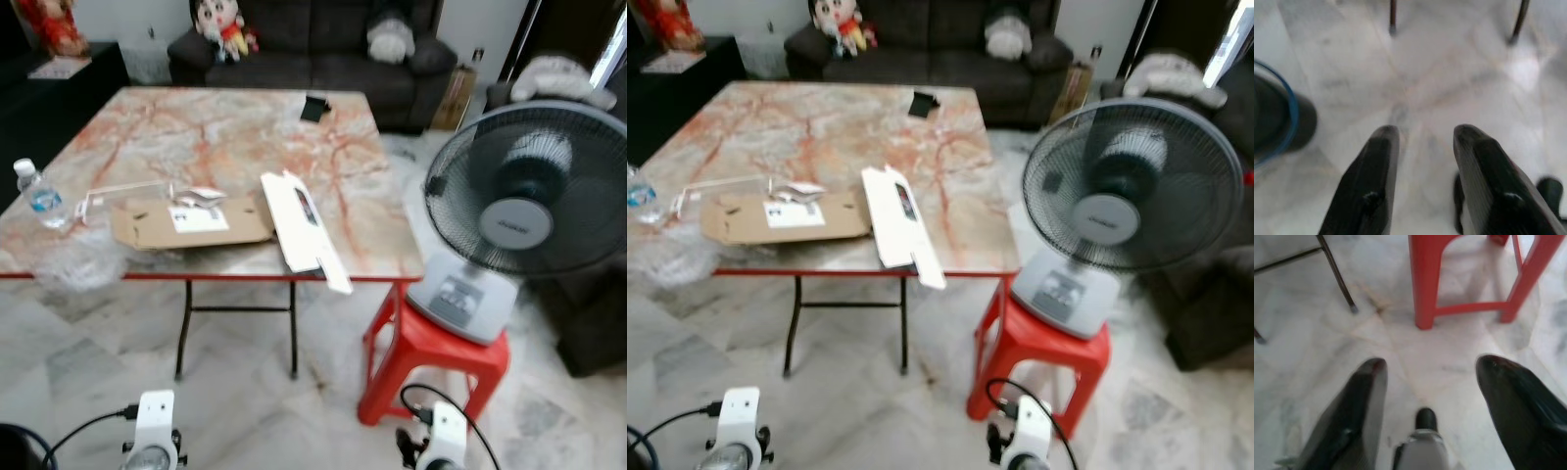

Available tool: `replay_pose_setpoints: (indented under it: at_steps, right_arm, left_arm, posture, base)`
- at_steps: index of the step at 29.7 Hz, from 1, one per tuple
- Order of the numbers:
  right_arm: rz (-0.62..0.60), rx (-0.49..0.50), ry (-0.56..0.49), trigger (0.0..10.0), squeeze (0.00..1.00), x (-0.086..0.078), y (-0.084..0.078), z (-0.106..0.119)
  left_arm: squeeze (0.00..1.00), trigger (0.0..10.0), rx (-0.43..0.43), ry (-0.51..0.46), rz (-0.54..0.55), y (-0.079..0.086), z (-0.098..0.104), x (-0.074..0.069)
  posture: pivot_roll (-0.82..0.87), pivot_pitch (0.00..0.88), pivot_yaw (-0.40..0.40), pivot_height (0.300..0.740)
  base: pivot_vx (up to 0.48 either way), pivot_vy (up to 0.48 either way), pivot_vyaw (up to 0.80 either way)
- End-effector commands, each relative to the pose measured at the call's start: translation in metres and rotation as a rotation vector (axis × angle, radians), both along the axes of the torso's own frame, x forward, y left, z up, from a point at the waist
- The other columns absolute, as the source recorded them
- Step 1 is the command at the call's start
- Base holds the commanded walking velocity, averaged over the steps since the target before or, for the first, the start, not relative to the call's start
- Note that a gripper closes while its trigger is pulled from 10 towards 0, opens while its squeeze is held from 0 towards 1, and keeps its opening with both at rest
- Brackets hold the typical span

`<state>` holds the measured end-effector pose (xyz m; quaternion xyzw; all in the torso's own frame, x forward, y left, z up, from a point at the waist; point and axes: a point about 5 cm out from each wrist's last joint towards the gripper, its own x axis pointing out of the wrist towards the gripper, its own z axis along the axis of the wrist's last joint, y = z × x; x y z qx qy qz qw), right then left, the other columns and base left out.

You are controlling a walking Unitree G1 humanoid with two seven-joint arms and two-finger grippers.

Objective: Picking trash to rubbish bin

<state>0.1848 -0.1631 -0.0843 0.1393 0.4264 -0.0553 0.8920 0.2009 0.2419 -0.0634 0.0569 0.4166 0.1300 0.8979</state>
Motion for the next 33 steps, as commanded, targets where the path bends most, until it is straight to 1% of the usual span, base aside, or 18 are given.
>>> replay_pose_setpoints:
  at_steps: [1, 3, 5, 7, 10, 11, 14, 17, 18, 19, 21, 23, 25, 26, 28, 30, 32, 33]
  right_arm:
    - [0.015, 0.003, 0.000, 10.0, 0.00, 0.001, 0.004, 0.000]
    - [0.020, 0.001, 0.001, 10.0, 0.00, 0.000, 0.004, 0.000]
    - [0.022, 0.000, 0.002, 10.0, 0.00, 0.000, 0.004, 0.000]
    - [0.027, -0.002, 0.003, 10.0, 0.00, 0.000, 0.003, 0.000]
    - [0.030, -0.003, 0.003, 10.0, 0.00, 0.001, 0.003, 0.000]
    - [0.031, -0.003, 0.000, 10.0, 0.00, 0.002, 0.003, 0.001]
    - [0.045, -0.011, -0.011, 10.0, 0.00, 0.005, 0.004, 0.002]
    - [0.043, -0.012, -0.028, 10.0, 0.00, 0.009, 0.005, 0.004]
    - [0.038, -0.012, -0.029, 10.0, 0.00, 0.009, 0.004, 0.005]
    - [0.038, -0.012, -0.029, 10.0, 0.00, 0.009, 0.004, 0.005]
    - [0.040, -0.016, -0.027, 10.0, 0.00, 0.009, 0.004, 0.005]
    - [0.043, -0.020, -0.027, 10.0, 0.00, 0.009, 0.003, 0.005]
    - [0.041, -0.025, -0.028, 10.0, 0.00, 0.010, 0.002, 0.005]
    - [0.041, -0.025, -0.028, 10.0, 0.00, 0.010, 0.002, 0.005]
    - [0.034, -0.033, -0.035, 10.0, 0.00, 0.012, 0.000, 0.006]
    - [0.024, -0.037, -0.044, 10.0, 0.00, 0.014, -0.003, 0.008]
    - [0.022, -0.037, -0.046, 10.0, 0.00, 0.015, -0.003, 0.008]
    - [0.023, -0.038, -0.046, 10.0, 0.00, 0.016, -0.003, 0.008]
  left_arm:
    - [0.00, 10.0, 0.010, -0.010, -0.007, -0.001, 0.003, 0.005]
    - [0.00, 10.0, 0.040, -0.055, -0.062, -0.004, 0.010, 0.018]
    - [0.00, 10.0, 0.058, -0.081, -0.101, -0.006, 0.015, 0.026]
    - [0.00, 10.0, 0.091, -0.137, -0.199, -0.015, 0.025, 0.042]
    - [0.00, 10.0, 0.117, -0.169, -0.254, -0.020, 0.031, 0.052]
    - [0.00, 10.0, 0.147, -0.211, -0.309, -0.027, 0.039, 0.063]
    - [0.00, 10.0, 0.151, -0.266, -0.346, -0.035, 0.049, 0.075]
    - [0.00, 10.0, 0.033, -0.340, -0.274, -0.043, 0.061, 0.090]
    - [0.00, 10.0, -0.079, -0.374, -0.234, -0.049, 0.066, 0.097]
    - [0.00, 10.0, -0.079, -0.374, -0.234, -0.049, 0.066, 0.097]
    - [0.00, 10.0, -0.217, -0.408, -0.241, -0.063, 0.072, 0.105]
    - [0.00, 10.0, -0.291, -0.416, -0.251, -0.071, 0.074, 0.108]
    - [0.00, 10.0, -0.434, -0.464, -0.239, -0.081, 0.083, 0.116]
    - [0.00, 10.0, -0.434, -0.464, -0.239, -0.081, 0.083, 0.116]
    - [0.00, 10.0, -0.454, -0.523, -0.284, -0.088, 0.095, 0.125]
    - [0.00, 10.0, -0.549, -0.601, -0.293, -0.096, 0.112, 0.136]
    - [0.00, 10.0, -0.611, -0.649, -0.246, -0.097, 0.121, 0.142]
    - [0.00, 10.0, -0.608, -0.659, -0.157, -0.090, 0.123, 0.146]
  posture:
    - [0.03, 0.000, -0.033, 0.740]
    - [0.03, 0.000, -0.035, 0.740]
    - [0.03, 0.000, -0.035, 0.740]
    - [0.04, 0.000, -0.039, 0.740]
    - [0.04, 0.000, -0.039, 0.740]
    - [0.04, 0.000, -0.039, 0.740]
    - [0.03, 0.000, -0.039, 0.740]
    - [0.03, 0.000, -0.039, 0.740]
    - [0.03, 0.000, -0.040, 0.740]
    - [0.03, 0.000, -0.040, 0.740]
    - [0.03, 0.000, -0.046, 0.740]
    - [0.03, 0.000, -0.046, 0.740]
    - [0.03, 0.000, -0.046, 0.740]
    - [0.03, 0.000, -0.046, 0.740]
    - [0.03, 0.000, -0.048, 0.740]
    - [0.03, 0.000, -0.048, 0.740]
    - [0.03, 0.000, -0.048, 0.740]
    - [0.03, 0.000, -0.047, 0.740]
  base:
    - [0.000, 0.000, 0.00]
    - [0.000, 0.000, 0.00]
    - [0.000, 0.000, 0.00]
    - [0.000, 0.000, 0.00]
    - [0.000, 0.000, 0.00]
    - [0.000, 0.000, 0.00]
    - [0.000, 0.000, 0.00]
    - [0.000, 0.000, 0.00]
    - [0.000, 0.000, 0.00]
    - [0.000, 0.000, 0.00]
    - [0.000, 0.000, 0.00]
    - [0.000, 0.000, 0.00]
    - [0.000, 0.000, 0.00]
    - [0.000, 0.000, 0.00]
    - [0.000, 0.000, 0.00]
    - [0.000, 0.000, 0.00]
    - [0.000, 0.000, 0.00]
    - [0.000, 0.000, 0.00]
